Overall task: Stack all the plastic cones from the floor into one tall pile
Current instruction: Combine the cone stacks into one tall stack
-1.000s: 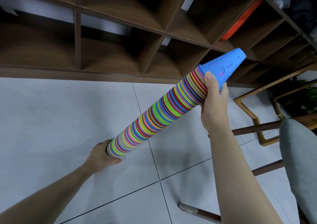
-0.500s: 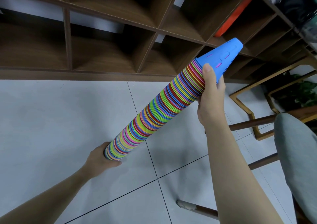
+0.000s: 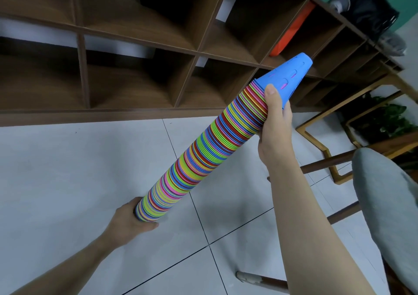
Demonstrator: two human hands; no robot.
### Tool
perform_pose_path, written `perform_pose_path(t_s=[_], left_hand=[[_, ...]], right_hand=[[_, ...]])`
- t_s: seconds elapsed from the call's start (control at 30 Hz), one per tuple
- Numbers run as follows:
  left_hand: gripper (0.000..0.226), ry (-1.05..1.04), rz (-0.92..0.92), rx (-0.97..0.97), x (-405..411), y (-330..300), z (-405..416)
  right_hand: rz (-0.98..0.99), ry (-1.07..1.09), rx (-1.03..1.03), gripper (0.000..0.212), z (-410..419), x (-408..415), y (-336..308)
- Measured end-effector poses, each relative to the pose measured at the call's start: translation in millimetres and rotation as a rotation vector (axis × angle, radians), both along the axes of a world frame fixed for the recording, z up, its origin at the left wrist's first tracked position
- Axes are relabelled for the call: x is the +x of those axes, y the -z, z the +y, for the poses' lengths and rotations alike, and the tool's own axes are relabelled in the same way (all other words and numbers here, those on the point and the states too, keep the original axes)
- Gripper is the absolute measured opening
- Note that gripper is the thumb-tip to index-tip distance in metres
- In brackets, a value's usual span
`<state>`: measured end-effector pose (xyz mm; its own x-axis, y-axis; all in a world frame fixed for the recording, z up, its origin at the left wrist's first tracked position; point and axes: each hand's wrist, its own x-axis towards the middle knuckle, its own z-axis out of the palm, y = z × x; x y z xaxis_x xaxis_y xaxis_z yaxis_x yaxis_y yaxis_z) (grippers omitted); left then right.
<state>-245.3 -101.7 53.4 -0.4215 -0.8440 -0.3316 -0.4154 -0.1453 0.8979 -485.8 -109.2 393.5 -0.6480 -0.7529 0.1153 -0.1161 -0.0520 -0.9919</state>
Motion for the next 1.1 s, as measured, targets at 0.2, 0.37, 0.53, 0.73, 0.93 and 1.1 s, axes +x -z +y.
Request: perform_pose_path(t_s=[0.2,0.37,0.53,0.73,0.93,1.1], left_hand=[[0.063,-0.059,0.013,-0.046,16.2,-52.8,-13.6],[0.055,-0.096,-0.015,-0.16,47.6,-133.1,-32.3],[0.052,-0.114,-0.123,-0.318,107.5,-229.3,-46.5],[0.049,-0.133,-0.307,-0.433,201.0,-338.3,-32.8],[0.047,-0.154,-0.439,-0.484,275.4,-410.3,5.9],[0.047,-0.181,-0.567,-0.576,319.6,-453.3,12.6]], right_hand=[[-0.012,0.025,-0.074,0.044,-0.7,8.7,-42.8],[-0.021,-0.018,-0.2,0.051,3.4,22.8,-105.6],[-0.106,-0.053,-0.363,0.051,16.2,51.7,-166.6],[-0.272,-0.064,-0.45,0.055,43.7,97.0,-211.3],[-0.414,-0.121,-0.47,0.077,63.3,141.5,-230.8],[-0.474,-0.174,-0.509,0.061,54.6,170.6,-244.0]])
